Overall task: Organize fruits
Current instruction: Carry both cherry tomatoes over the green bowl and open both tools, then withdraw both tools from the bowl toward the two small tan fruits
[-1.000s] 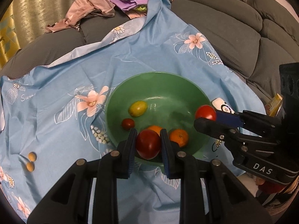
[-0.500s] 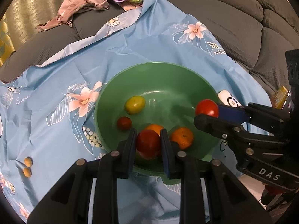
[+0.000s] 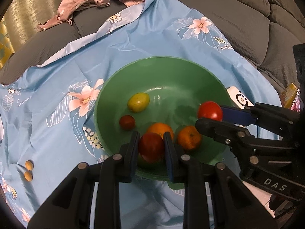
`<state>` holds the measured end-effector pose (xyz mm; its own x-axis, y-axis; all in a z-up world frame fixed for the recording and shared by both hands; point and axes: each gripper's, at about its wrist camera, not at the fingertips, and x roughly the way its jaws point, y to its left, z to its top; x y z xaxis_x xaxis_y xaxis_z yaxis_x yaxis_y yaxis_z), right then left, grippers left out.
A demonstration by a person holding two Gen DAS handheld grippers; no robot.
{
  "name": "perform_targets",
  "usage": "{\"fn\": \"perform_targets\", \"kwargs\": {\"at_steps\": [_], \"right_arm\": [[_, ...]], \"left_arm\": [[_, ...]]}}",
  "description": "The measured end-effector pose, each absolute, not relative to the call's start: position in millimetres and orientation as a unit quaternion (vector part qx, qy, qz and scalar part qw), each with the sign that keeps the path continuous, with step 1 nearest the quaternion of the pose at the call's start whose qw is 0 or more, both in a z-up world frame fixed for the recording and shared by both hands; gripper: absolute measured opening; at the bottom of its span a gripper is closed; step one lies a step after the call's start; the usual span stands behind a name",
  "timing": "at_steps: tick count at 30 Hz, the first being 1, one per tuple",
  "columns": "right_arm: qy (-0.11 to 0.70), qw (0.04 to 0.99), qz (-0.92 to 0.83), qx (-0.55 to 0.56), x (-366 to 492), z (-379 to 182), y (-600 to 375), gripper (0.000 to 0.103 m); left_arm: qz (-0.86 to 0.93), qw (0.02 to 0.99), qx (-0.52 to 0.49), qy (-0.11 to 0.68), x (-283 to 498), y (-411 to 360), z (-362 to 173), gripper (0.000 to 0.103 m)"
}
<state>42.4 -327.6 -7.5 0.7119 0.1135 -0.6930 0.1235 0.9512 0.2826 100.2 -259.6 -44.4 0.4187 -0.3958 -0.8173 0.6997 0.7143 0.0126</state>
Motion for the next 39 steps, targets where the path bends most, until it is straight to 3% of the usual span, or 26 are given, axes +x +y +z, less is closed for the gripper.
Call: {"fn": "perform_targets", "kwargs": {"at_steps": [12, 17, 24, 28, 30, 32, 39], "right_arm": [[0.392, 0.907, -0.003, 0.154, 44, -10, -324, 0.031], [0.397, 0.904, -0.006, 0.157, 44, -11, -324, 0.031], [0.398, 0.904, -0.011, 0.157, 42, -8, -324, 0.031], [0.388, 0.907, -0.012, 0.161, 35, -2, -324, 0.033], [0.383, 0.908, -0.01, 0.167, 32, 1, -324, 0.038], [0.379, 0.909, -0.005, 0.171, 29, 3, -323, 0.039], [0.368, 0.914, 0.023, 0.17, 18, 13, -305, 0.041]], "left_arm": [[-0.325, 0.823, 0.184, 0.427, 101, -257, -49, 0.025], [-0.319, 0.828, 0.186, 0.422, 99, -256, -48, 0.038], [-0.312, 0.835, 0.184, 0.414, 94, -249, -42, 0.049], [-0.301, 0.843, 0.179, 0.408, 89, -240, -35, 0.07], [-0.295, 0.847, 0.175, 0.406, 86, -233, -31, 0.072], [-0.286, 0.852, 0.174, 0.404, 82, -226, -28, 0.081], [-0.254, 0.872, 0.146, 0.393, 61, -184, -15, 0.09]]}}
